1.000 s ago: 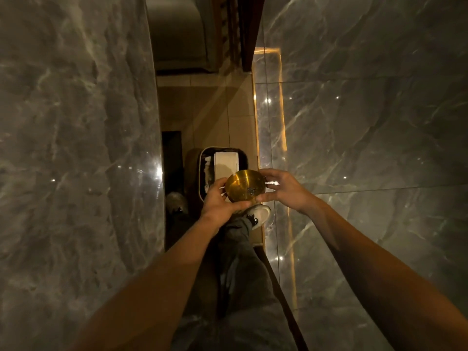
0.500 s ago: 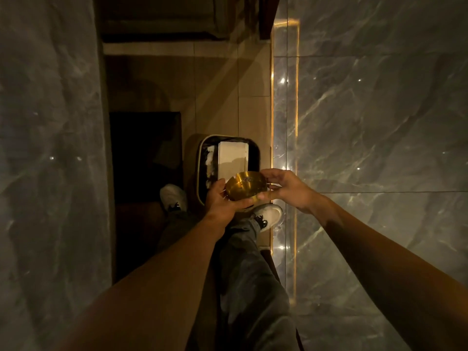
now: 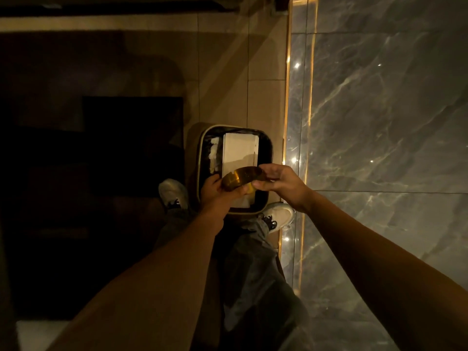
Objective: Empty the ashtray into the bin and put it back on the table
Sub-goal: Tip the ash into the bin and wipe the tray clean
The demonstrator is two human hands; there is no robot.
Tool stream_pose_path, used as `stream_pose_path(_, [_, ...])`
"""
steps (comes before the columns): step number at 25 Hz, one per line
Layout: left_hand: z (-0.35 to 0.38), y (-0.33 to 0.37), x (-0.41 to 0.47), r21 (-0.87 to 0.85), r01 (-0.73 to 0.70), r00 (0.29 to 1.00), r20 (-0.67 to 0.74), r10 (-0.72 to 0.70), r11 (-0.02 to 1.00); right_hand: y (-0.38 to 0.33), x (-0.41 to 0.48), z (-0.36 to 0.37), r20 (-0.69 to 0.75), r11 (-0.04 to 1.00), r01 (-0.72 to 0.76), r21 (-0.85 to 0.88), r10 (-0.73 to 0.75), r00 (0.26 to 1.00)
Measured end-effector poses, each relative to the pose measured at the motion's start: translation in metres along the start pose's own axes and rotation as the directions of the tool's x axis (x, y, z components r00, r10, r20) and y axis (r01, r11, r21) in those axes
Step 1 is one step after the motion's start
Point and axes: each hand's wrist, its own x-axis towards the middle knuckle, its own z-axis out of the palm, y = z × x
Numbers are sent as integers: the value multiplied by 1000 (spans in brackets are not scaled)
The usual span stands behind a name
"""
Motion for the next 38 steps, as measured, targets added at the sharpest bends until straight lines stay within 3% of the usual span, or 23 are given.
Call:
stream_pose_path(7, [1, -6, 13, 114, -45, 995, -85, 55, 992, 11, 10, 17, -127, 996, -62, 69, 70, 989])
stream_pose_path(14, [15, 9, 6, -3, -70, 980, -187, 68, 998, 15, 16, 23, -214, 995, -10, 99, 31, 976])
stream_pose_path(19, [16, 10, 13, 9, -140, 972, -188, 139, 990, 13, 23, 26, -253, 984, -66, 167, 107, 962])
stream_pose_path(25, [13, 0, 23, 109, -223, 962, -135, 236, 969, 15, 37, 32, -328, 970, -150, 189, 206, 922])
stream_pose_path(32, [13, -12, 29, 442, -246, 950, -68, 305, 862, 11, 38, 28, -329, 968, -161, 192, 218, 919])
stream_pose_path(38, [8, -18, 25, 499, -315, 918, -56, 392, 807, 5, 37, 34, -332, 969, -162, 188, 218, 918])
